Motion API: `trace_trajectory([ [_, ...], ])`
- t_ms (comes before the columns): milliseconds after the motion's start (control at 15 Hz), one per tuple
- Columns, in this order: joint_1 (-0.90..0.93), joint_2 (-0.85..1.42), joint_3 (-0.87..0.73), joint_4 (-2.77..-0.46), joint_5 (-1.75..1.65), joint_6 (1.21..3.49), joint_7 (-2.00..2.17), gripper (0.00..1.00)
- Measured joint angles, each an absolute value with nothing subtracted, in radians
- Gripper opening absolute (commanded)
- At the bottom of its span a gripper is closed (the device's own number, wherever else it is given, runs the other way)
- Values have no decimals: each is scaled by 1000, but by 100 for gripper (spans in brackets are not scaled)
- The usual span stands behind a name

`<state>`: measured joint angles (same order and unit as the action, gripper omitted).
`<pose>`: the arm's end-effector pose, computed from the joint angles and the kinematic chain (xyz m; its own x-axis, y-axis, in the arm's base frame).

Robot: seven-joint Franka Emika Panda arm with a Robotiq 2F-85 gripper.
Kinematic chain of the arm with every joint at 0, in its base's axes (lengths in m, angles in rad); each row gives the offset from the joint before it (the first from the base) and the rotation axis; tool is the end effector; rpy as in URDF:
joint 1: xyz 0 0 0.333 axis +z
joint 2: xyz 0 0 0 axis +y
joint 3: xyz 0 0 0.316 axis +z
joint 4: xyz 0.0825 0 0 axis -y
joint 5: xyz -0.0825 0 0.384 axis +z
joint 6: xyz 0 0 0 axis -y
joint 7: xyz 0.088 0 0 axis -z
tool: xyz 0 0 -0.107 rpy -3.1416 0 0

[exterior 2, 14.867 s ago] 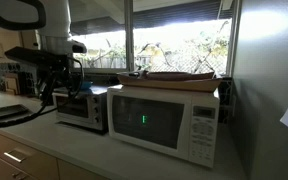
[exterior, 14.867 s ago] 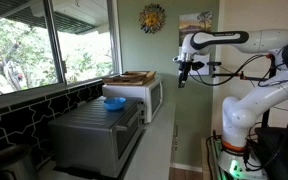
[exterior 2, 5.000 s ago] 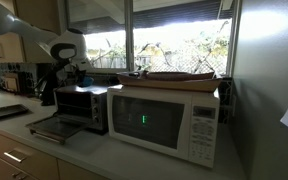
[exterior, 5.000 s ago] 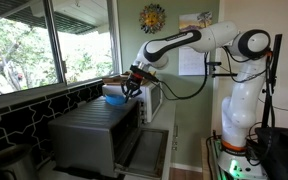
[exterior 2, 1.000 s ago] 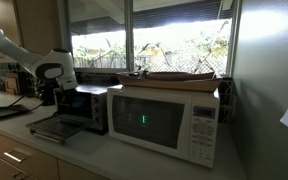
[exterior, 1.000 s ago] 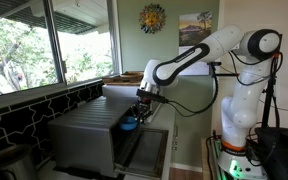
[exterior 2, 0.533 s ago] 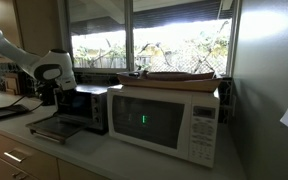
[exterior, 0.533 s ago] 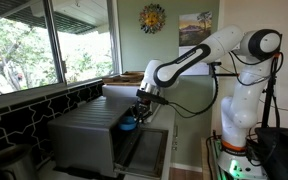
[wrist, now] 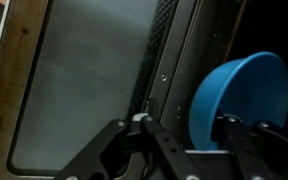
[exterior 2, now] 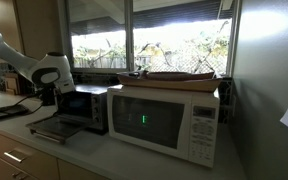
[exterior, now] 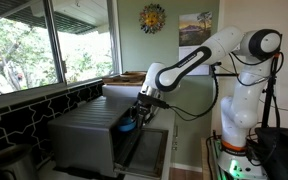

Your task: Open the microwave door, put the blue bowl in the microwave and then close the microwave door

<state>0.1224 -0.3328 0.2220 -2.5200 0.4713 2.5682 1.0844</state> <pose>0.4320 0.1492 0.4327 0.4851 -0.8662 -0.1200 -0.8146 -0.3977 -0.4222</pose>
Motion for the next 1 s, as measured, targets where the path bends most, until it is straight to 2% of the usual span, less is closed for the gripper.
trace_trajectory([
  [133, 129, -328, 222, -2526, 480, 2571, 1084, 95],
  [267, 139, -324, 221, -2531, 497, 2574, 1082, 100],
  [667, 180, -318, 205, -2572, 594, 2672, 985, 100],
  [1000, 237, -318, 173, -2606, 760, 2782, 748, 100],
])
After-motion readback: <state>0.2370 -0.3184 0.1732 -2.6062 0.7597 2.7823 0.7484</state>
